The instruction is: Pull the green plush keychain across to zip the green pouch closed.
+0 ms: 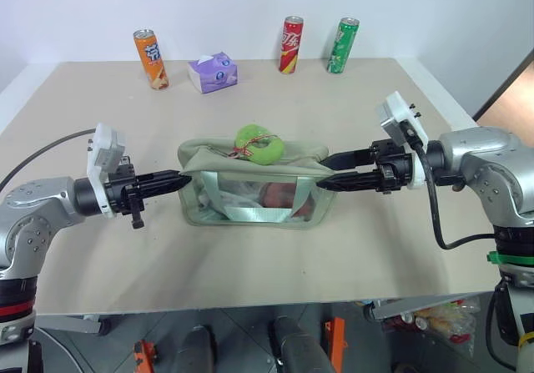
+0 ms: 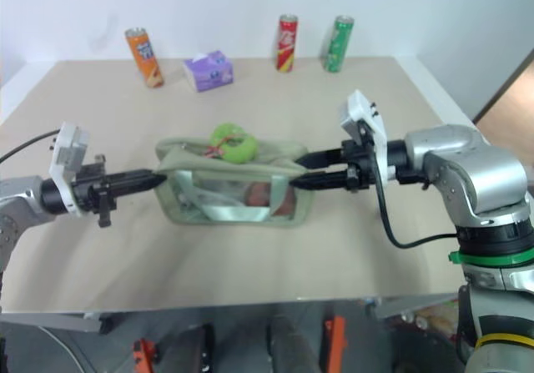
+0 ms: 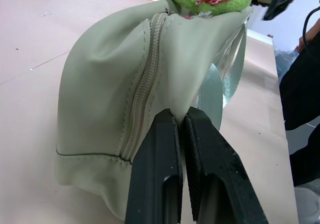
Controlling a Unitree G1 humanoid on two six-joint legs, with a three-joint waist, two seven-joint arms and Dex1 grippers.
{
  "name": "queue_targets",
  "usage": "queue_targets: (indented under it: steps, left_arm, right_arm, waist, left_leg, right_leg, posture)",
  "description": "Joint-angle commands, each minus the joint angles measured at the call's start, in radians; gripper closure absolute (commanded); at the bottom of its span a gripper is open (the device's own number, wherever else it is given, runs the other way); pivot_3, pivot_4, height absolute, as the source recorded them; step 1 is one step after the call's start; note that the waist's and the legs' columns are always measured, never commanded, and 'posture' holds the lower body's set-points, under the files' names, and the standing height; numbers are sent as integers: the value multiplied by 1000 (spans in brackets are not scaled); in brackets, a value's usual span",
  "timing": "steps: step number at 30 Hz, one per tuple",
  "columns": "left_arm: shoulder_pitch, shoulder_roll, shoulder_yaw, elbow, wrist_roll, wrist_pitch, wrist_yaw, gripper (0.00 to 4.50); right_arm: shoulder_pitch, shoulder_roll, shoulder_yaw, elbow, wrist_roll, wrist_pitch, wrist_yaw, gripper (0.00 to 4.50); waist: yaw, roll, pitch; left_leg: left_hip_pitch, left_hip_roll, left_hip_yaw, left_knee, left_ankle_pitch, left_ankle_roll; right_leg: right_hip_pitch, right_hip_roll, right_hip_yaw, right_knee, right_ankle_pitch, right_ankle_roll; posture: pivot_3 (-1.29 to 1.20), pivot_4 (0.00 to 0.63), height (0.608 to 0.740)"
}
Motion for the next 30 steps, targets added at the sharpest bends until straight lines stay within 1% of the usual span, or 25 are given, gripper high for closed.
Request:
queue_targets:
  steps: [1,3,4,6,8,10,12,14,16,17,20,21,30]
  left_arm:
    - [-10,-2,-23,-21,1,-1,-1,4500]
    - [-18,-2,-28,-17,3,-5,-3,4500]
    - [-21,-1,-29,-15,4,-7,-4,4500]
    - [-26,-1,-31,-10,5,-8,-6,4500]
    - [-29,-3,-32,-6,8,-9,-8,4500]
    - [-32,-3,-34,-1,13,-12,-10,4500]
    - [-34,-4,-34,2,13,-14,-10,4500]
    - [-37,-5,-35,5,13,-16,-9,4500]
    - [-37,-6,-33,4,10,-17,-4,4500]
    - [-37,-8,-32,3,9,-18,0,4500]
    - [-33,-7,-21,-10,-3,-11,8,4500]
    - [-32,-7,-17,-14,-7,-9,12,4500]
    - [-15,-4,14,-25,-37,4,42,4500]
  right_arm:
    - [1,-77,-52,-25,7,-46,60,698]
    - [-31,-126,-89,36,-8,-131,120,698]
    - [-81,-134,-106,88,-14,-164,125,698]
    - [-209,-122,-133,191,0,-168,107,698]
    - [-309,-93,-126,250,-22,-198,78,698]
    - [-353,-64,-85,259,-53,-214,68,698]
    - [-347,-35,-27,231,-105,-260,60,698]
    - [-322,-6,30,185,-164,-327,60,698]
    - [-313,12,67,148,-192,-351,69,698]
    - [-310,19,84,138,-215,-373,69,698]
    - [-293,17,164,137,-352,-514,66,698]
    - [-291,19,174,135,-365,-536,75,698]
    - [-339,67,149,132,-316,-520,133,698]
  waist:
    - [4,0,0]
    - [9,0,0]
    - [10,0,0]
    - [9,1,1]
    - [8,3,2]
    - [5,2,1]
    - [5,-2,-1]
    - [7,-2,-1]
    - [9,0,-1]
    - [10,0,0]
    - [12,1,0]
    - [12,1,0]
    - [12,1,0]
  left_leg:
    - [0,0,0,0,0,0]
    - [0,0,0,0,0,0]
    - [0,0,0,0,0,0]
    - [0,0,2,1,0,0]
    - [0,0,3,2,0,0]
    - [1,0,2,2,0,0]
    - [1,0,2,1,0,0]
    - [0,0,2,1,0,0]
    - [-1,0,2,2,0,0]
    - [-2,-1,2,2,0,0]
    - [-3,-1,2,1,0,0]
    - [-3,-1,1,1,0,0]
    - [-2,-1,1,1,0,0]
  right_leg:
    - [0,0,0,0,0,0]
    - [0,0,0,0,0,0]
    - [0,0,0,0,0,0]
    - [-1,-1,1,0,0,0]
    - [-1,-1,2,0,1,1]
    - [0,-1,1,0,1,1]
    - [0,0,1,0,0,0]
    - [0,-1,1,-1,0,0]
    - [-1,-1,1,-1,1,0]
    - [-1,-1,2,-1,1,1]
    - [-2,-1,1,-1,0,2]
    - [-2,-1,1,-1,0,2]
    - [-2,-1,1,-1,0,2]
  posture:
    - [0,150,740]
    - [0,150,740]
    - [0,150,740]
    - [0,150,740]
    - [0,150,740]
    - [0,150,740]
    - [0,150,740]
    - [0,150,740]
    - [0,150,740]
    - [0,150,740]
    - [0,150,740]
    - [0,150,740]
    - [0,150,740]
